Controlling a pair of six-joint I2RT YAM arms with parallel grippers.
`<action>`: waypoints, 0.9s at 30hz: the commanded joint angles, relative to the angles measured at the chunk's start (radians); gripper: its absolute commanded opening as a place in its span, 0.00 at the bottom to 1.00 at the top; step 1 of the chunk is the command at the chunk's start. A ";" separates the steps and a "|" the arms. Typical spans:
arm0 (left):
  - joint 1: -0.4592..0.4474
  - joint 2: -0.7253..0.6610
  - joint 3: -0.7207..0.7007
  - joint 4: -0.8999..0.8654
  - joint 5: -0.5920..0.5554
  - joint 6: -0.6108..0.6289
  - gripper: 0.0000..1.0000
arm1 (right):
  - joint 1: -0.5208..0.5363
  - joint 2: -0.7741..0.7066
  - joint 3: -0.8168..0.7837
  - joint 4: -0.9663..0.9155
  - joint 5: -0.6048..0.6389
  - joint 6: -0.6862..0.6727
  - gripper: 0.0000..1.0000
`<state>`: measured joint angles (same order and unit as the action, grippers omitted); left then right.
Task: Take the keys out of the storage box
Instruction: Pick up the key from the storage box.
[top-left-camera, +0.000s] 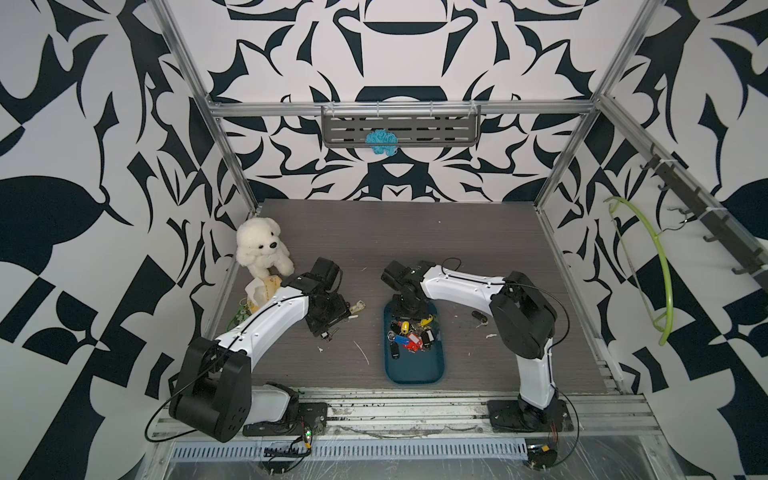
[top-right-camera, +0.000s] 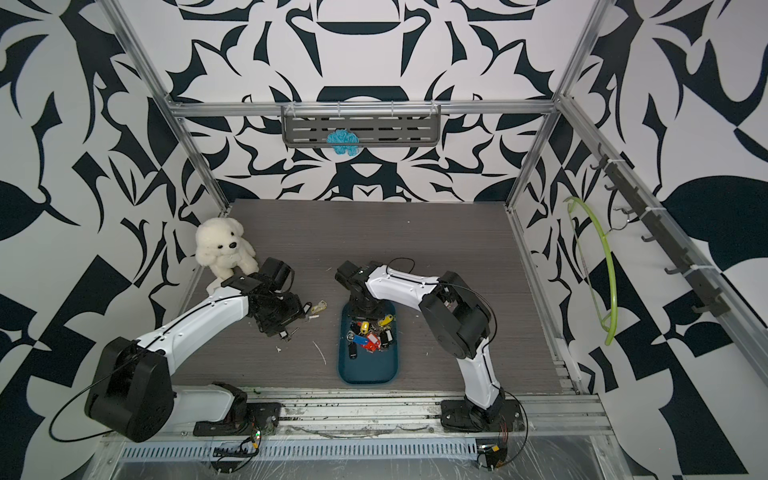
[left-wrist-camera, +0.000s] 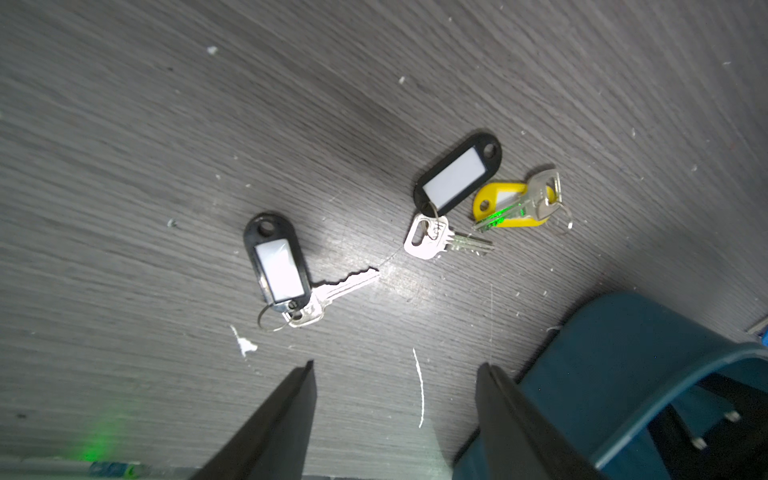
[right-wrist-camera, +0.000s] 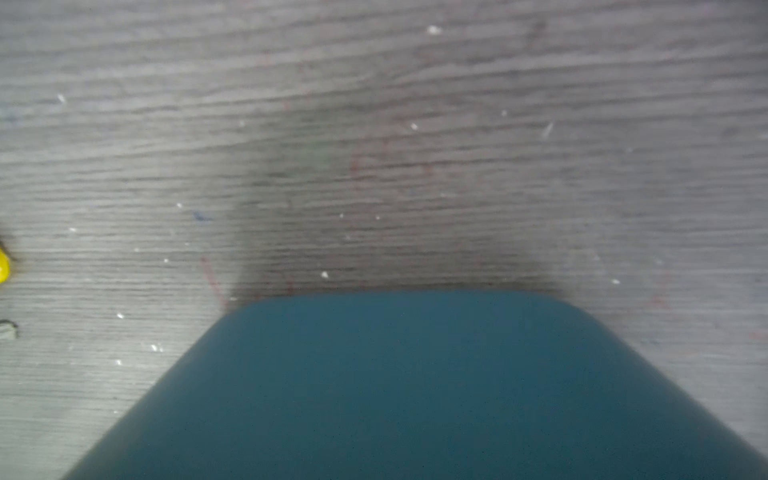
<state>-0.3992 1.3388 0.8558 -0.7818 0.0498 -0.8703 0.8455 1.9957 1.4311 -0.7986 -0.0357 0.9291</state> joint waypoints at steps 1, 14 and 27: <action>0.002 -0.008 -0.021 -0.022 0.005 0.009 0.68 | -0.002 -0.069 0.003 -0.066 0.039 -0.001 0.04; 0.003 -0.009 -0.020 -0.020 0.013 0.006 0.68 | -0.002 -0.176 0.019 -0.093 0.029 -0.025 0.05; 0.001 -0.095 0.001 -0.028 0.007 0.015 0.67 | -0.023 -0.275 0.001 -0.068 0.009 -0.046 0.03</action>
<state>-0.3992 1.2980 0.8558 -0.7883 0.0502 -0.8696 0.8383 1.8069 1.4269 -0.8383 -0.0475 0.9039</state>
